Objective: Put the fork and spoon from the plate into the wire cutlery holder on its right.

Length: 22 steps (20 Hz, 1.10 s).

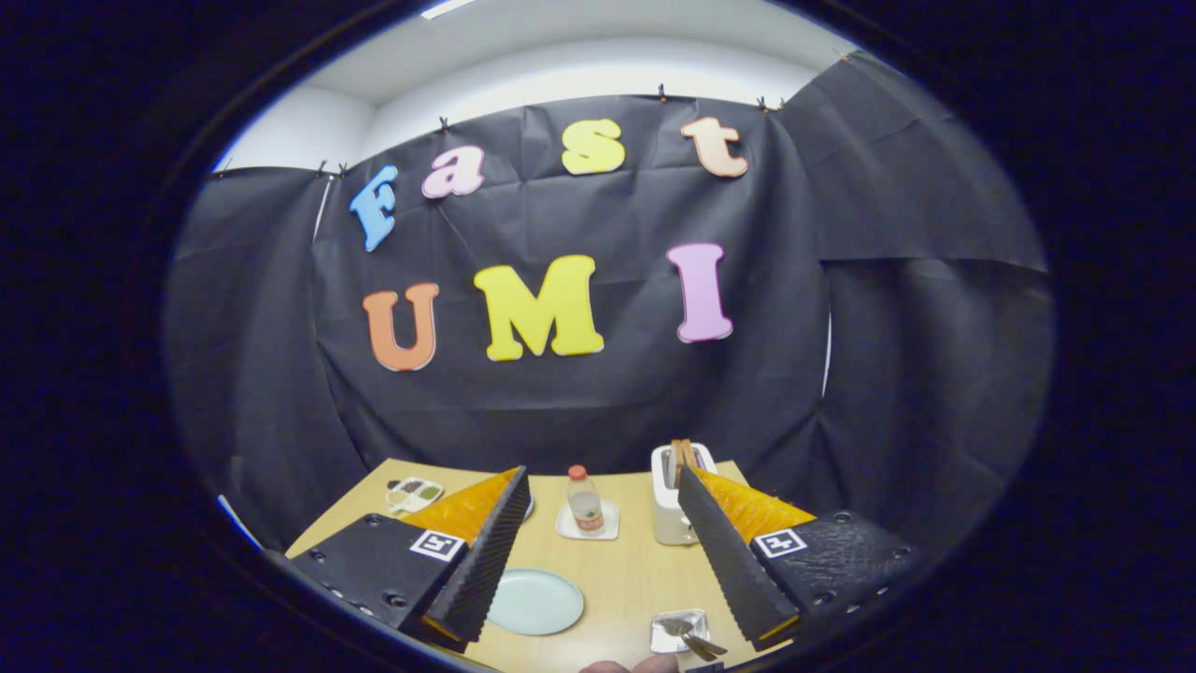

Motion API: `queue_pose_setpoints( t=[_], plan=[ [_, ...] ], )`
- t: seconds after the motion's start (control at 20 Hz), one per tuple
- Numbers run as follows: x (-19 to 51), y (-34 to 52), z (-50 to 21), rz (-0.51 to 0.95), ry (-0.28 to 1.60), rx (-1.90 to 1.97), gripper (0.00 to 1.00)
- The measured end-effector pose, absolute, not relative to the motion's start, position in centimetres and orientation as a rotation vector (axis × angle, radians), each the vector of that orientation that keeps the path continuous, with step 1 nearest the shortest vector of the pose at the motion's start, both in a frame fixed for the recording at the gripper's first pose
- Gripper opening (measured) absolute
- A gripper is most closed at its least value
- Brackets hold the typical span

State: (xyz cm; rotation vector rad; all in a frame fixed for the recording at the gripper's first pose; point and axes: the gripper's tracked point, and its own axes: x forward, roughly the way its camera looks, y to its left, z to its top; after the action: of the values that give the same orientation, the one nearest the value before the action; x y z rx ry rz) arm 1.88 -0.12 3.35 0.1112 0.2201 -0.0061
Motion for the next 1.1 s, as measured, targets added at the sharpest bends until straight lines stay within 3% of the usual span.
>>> queue_pose_setpoints(
  t=[0.6, 1.1],
  plan=[
    [0.0, 1.9, 9.8, -0.01, 0.024, 0.076, 0.96],
    [-0.1, 2.1, 9.7, 0.0, 0.039, 0.101, 0.96]
  ],
)
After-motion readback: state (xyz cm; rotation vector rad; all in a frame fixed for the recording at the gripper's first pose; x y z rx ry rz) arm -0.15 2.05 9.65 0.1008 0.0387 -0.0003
